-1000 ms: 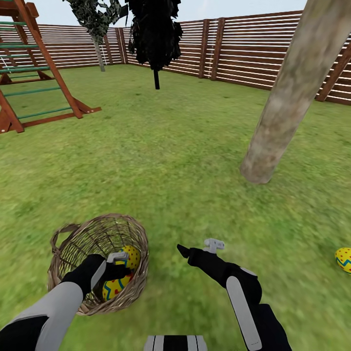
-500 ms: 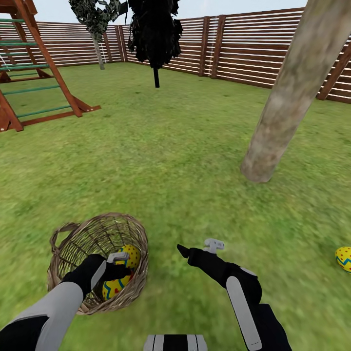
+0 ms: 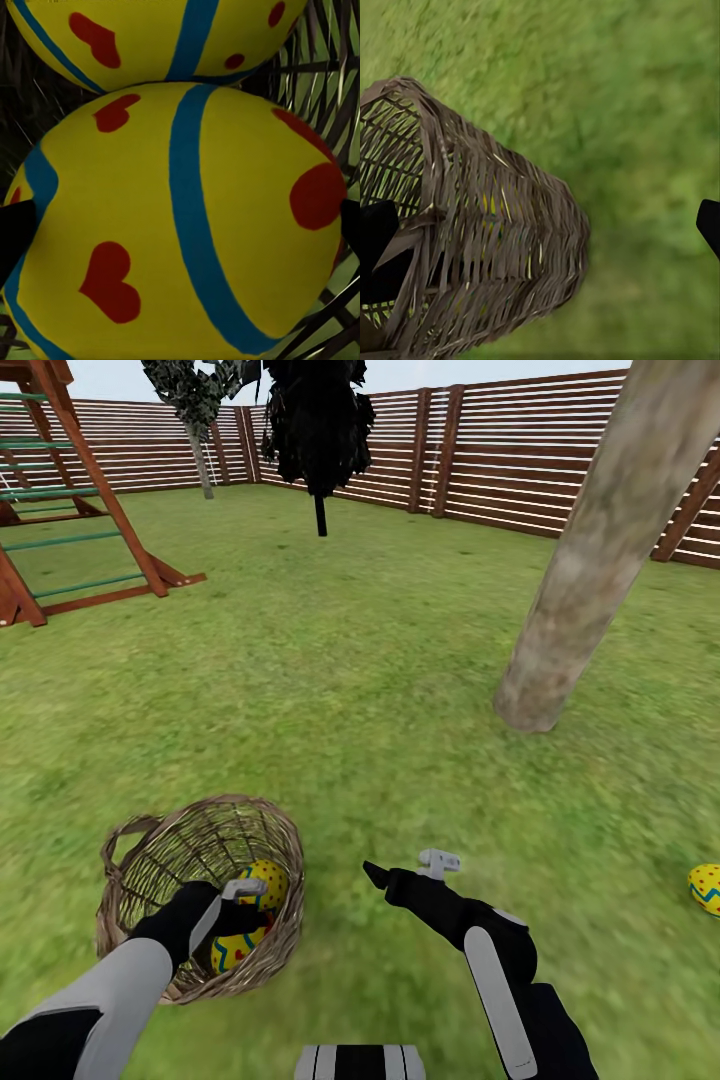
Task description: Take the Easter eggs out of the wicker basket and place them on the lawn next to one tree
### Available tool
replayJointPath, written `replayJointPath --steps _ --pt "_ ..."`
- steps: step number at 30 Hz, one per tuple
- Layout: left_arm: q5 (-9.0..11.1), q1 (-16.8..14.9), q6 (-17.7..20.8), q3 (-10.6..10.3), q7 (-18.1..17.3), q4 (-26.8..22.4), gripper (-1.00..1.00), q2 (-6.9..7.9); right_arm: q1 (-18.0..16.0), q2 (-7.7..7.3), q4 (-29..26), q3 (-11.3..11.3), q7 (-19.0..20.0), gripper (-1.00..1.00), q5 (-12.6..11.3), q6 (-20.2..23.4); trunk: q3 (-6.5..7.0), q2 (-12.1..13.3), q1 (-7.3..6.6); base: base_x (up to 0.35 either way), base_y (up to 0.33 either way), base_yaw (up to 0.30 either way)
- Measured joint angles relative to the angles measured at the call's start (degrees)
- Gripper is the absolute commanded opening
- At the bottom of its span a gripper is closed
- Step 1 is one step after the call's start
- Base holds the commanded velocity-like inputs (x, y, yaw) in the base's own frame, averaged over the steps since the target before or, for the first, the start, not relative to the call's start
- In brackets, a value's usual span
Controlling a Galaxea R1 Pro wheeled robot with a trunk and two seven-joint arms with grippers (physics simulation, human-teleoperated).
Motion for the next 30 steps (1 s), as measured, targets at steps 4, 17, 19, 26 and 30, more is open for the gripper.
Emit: replayJointPath --steps 4,17,19,26,30 --pt "0.01 0.0 -0.34 -0.32 0.05 0.0 1.0 0.0 0.0 -0.01 0.0 0.0 0.0 1.0 0.0 0.0 0.0 0.0 0.0 0.0 0.0 0.0" --pt "0.01 0.06 -0.43 -0.35 0.27 0.0 1.0 -0.15 0.0 -0.02 0.02 0.0 0.0 1.0 0.0 -0.03 -0.67 -0.04 0.08 0.0 0.0 0.0" --pt "0.0 0.05 -0.43 -0.35 0.27 0.0 1.0 -0.11 0.0 -0.01 -0.01 0.0 0.0 1.0 0.0 -0.02 -0.67 -0.04 0.08 0.0 0.0 0.0" --pt "-0.7 0.03 -0.51 -0.45 0.38 -0.04 1.0 -0.08 0.0 0.01 -0.01 0.0 0.0 1.0 0.01 -0.03 -1.09 -0.07 0.13 0.0 0.0 0.0" --pt "0.01 0.08 -0.43 -0.35 0.27 0.0 1.0 -0.09 0.0 0.01 0.0 0.03 0.0 1.0 0.0 -0.03 -1.33 -0.08 0.15 0.0 0.0 0.0"
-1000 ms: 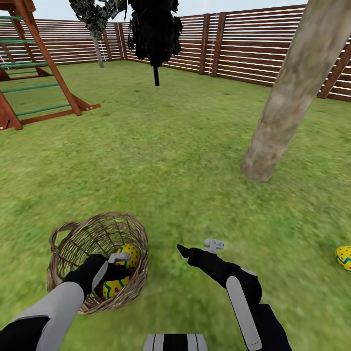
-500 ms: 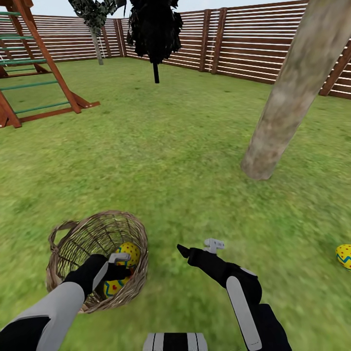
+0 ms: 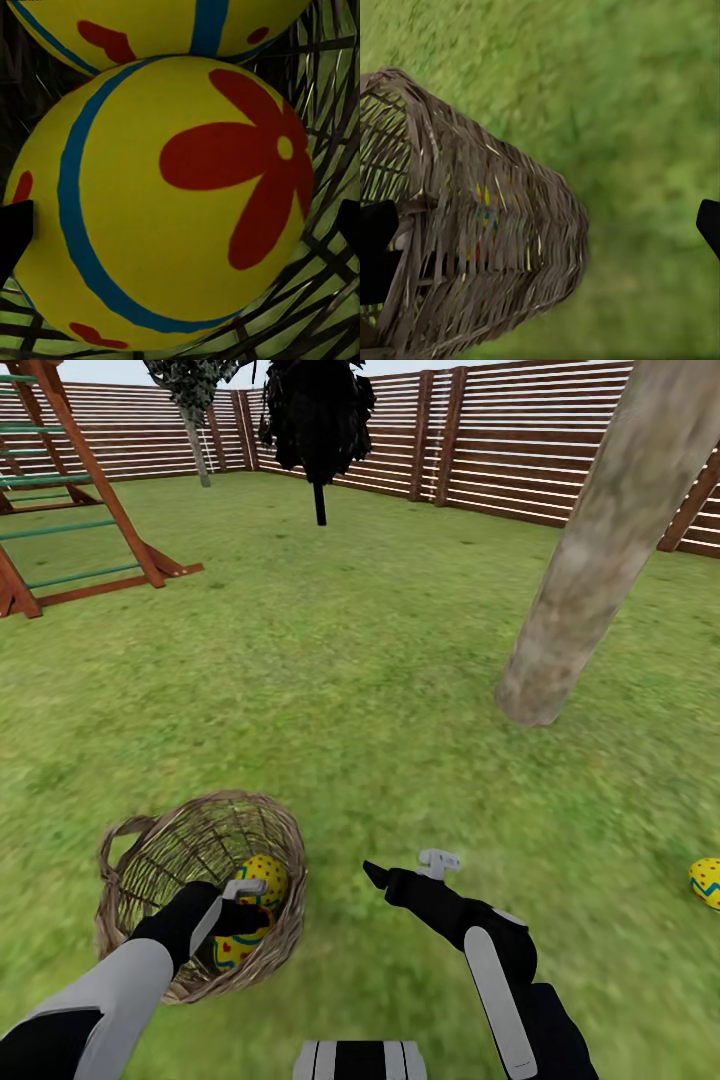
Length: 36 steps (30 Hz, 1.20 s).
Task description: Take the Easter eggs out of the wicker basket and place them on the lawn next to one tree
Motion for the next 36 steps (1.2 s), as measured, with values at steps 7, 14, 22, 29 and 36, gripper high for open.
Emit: replayJointPath --steps 7,14,22,29,36 --pt "-0.53 -0.03 -0.08 -0.07 0.07 -0.02 1.0 0.01 0.0 0.01 -0.01 0.02 0.0 1.0 0.0 0.0 -0.44 -0.03 0.05 0.0 0.0 0.0" --pt "-0.57 -0.02 -0.08 -0.06 0.08 -0.01 1.0 -0.07 0.0 0.0 0.0 0.06 0.0 1.0 0.0 0.0 -0.44 -0.03 0.05 0.0 0.0 0.0" --pt "-0.45 -0.02 -0.12 -0.05 0.06 -0.01 1.0 0.01 0.0 0.0 -0.01 0.04 0.0 1.0 0.0 0.0 -0.88 -0.06 0.1 0.0 0.0 0.0" --pt "-0.18 -0.01 -0.11 -0.02 0.03 -0.01 -1.0 0.08 0.0 0.0 -0.03 0.05 0.0 1.0 0.0 0.0 -0.89 -0.05 0.1 0.0 0.0 0.0" --pt "-0.17 0.05 -0.12 -0.01 0.05 -0.04 -1.0 0.06 0.0 0.0 0.01 0.05 0.0 1.0 0.0 0.0 -0.88 -0.06 0.1 0.0 0.0 0.0"
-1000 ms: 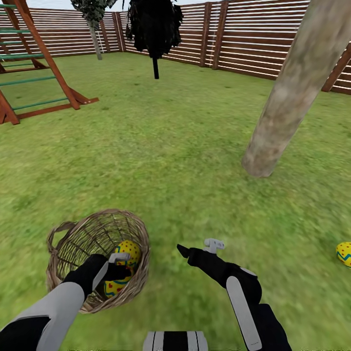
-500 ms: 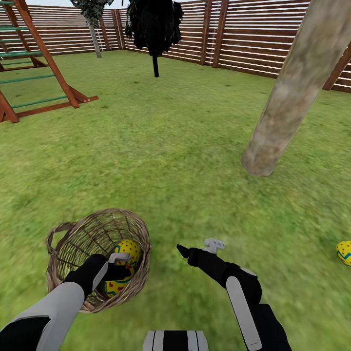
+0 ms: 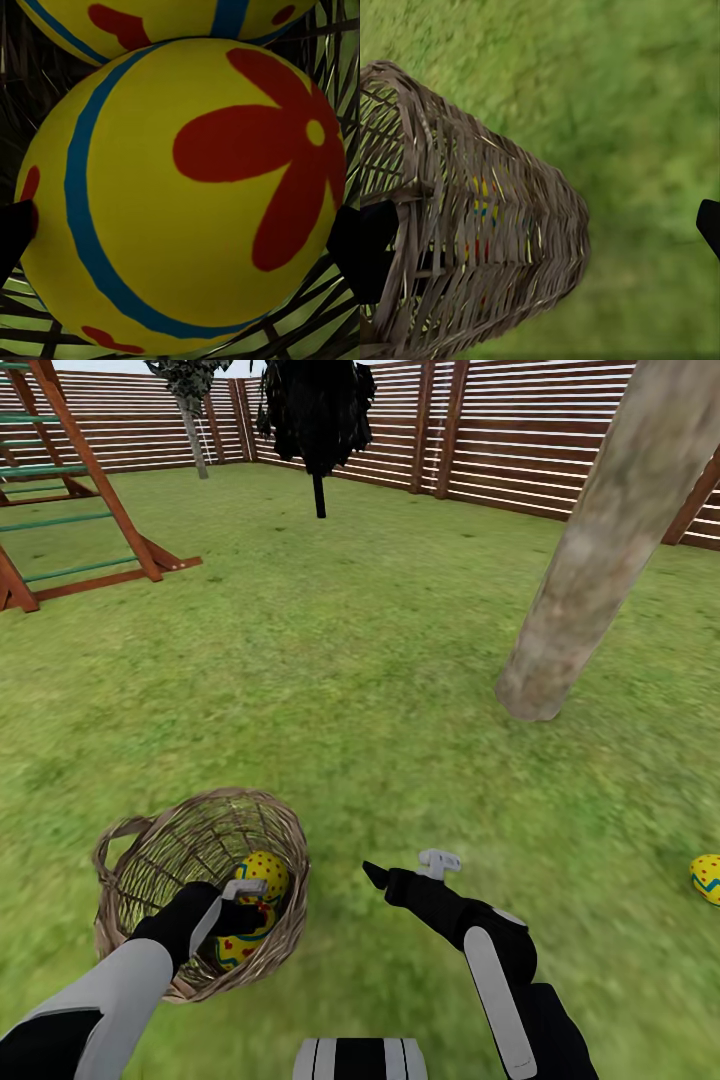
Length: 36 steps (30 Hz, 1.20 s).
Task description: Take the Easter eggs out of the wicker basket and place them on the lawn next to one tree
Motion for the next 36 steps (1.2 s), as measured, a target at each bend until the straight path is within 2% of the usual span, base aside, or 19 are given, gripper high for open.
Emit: replayJointPath --steps 12,15,26,30,34,36 --pt "-0.03 0.0 0.05 -0.05 0.0 0.0 -1.0 -0.01 0.0 0.0 0.0 0.01 0.0 1.0 0.0 0.03 0.0 0.0 0.0 0.0 0.0 0.0" --pt "0.29 0.03 0.13 -0.05 -0.06 0.03 -1.0 0.02 0.0 0.0 0.01 0.01 0.0 1.0 -0.02 0.08 0.65 0.04 -0.08 0.0 0.0 0.0" --pt "0.21 0.04 0.13 -0.06 -0.04 -0.03 -1.0 0.03 0.0 0.0 0.01 -0.01 0.0 1.0 0.0 0.0 0.66 0.04 -0.07 0.0 0.0 0.0" --pt "0.09 0.04 0.12 -0.08 -0.05 -0.04 -1.0 0.03 0.0 0.0 0.01 0.01 0.0 1.0 -0.01 0.03 1.54 0.09 -0.18 0.0 0.0 0.0" --pt "0.16 0.03 0.22 -0.07 -0.12 -0.06 -1.0 -0.04 0.0 0.0 0.01 0.01 0.0 1.0 0.0 0.08 1.55 0.1 -0.17 0.0 0.0 0.0" --pt "-0.01 0.04 0.27 -0.08 -0.12 -0.02 -1.0 -0.05 0.0 0.0 0.01 0.01 0.0 1.0 -0.02 0.09 1.98 0.12 -0.23 0.0 0.0 0.0"
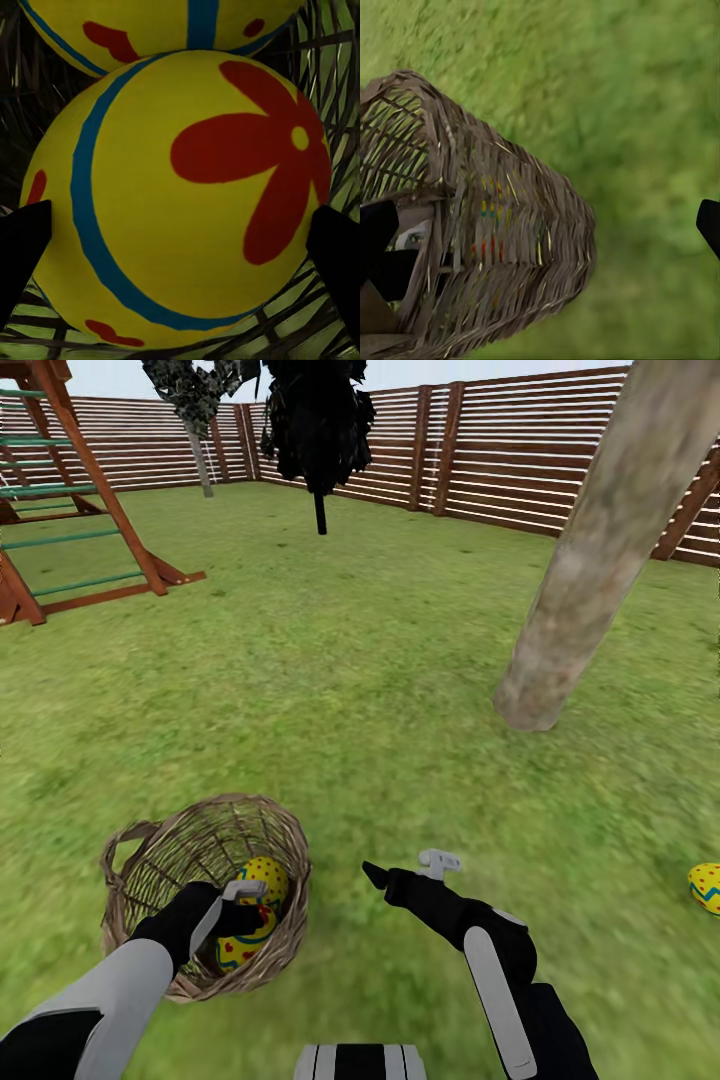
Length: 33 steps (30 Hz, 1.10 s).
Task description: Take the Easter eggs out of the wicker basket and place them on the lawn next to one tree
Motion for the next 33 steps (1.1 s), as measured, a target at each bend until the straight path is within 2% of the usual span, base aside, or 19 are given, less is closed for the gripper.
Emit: replayJointPath --steps 16,33 --pt "0.18 -0.01 0.64 0.06 -0.11 -0.03 -1.0 0.08 0.0 0.0 0.0 0.0 0.0 1.0 0.01 0.0 1.56 0.1 -0.17 -0.014 0.0 0.0" --pt "0.19 -0.01 0.64 0.02 -0.11 0.05 -1.0 0.08 0.0 0.0 0.0 0.09 0.0 1.0 0.0 0.09 5.32 0.32 -0.61 -0.038 0.0 0.0"
